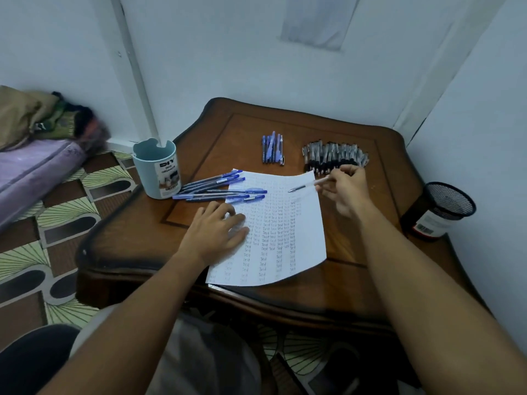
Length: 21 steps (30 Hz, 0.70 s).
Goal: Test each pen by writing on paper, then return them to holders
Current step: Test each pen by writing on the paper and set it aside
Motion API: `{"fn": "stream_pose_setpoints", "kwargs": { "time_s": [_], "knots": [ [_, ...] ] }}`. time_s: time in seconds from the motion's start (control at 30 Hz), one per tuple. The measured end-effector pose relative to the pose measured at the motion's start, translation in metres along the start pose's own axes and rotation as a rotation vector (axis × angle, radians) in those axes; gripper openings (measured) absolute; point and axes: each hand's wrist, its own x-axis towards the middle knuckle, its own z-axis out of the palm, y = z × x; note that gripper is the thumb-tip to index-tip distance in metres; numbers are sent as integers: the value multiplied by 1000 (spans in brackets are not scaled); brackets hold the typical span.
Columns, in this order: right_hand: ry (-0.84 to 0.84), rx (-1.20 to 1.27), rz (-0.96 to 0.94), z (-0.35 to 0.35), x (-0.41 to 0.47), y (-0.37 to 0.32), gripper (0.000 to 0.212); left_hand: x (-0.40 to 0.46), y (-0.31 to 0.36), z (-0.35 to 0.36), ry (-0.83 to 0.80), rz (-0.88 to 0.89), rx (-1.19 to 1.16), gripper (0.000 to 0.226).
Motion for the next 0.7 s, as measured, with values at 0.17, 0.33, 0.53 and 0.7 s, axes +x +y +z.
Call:
{"fn": "stream_pose_setpoints", "kwargs": {
  "time_s": [0.17,0.33,0.53,0.7],
  "knots": [
    [-62,-27,89,-8,-20,15,4,-1,2,-1,-17,61,22,37],
    [-148,-147,74,-7,-37,16,20,-2,3,-2,-34,38,22,41],
    [-170,-191,-8,-1,-54,18,21,-1,3,-2,-63,15,13,45],
    [-136,-139,-8,-3,-60,42,23,-2,4,-2,-54,12,5,47]
  ]
}}
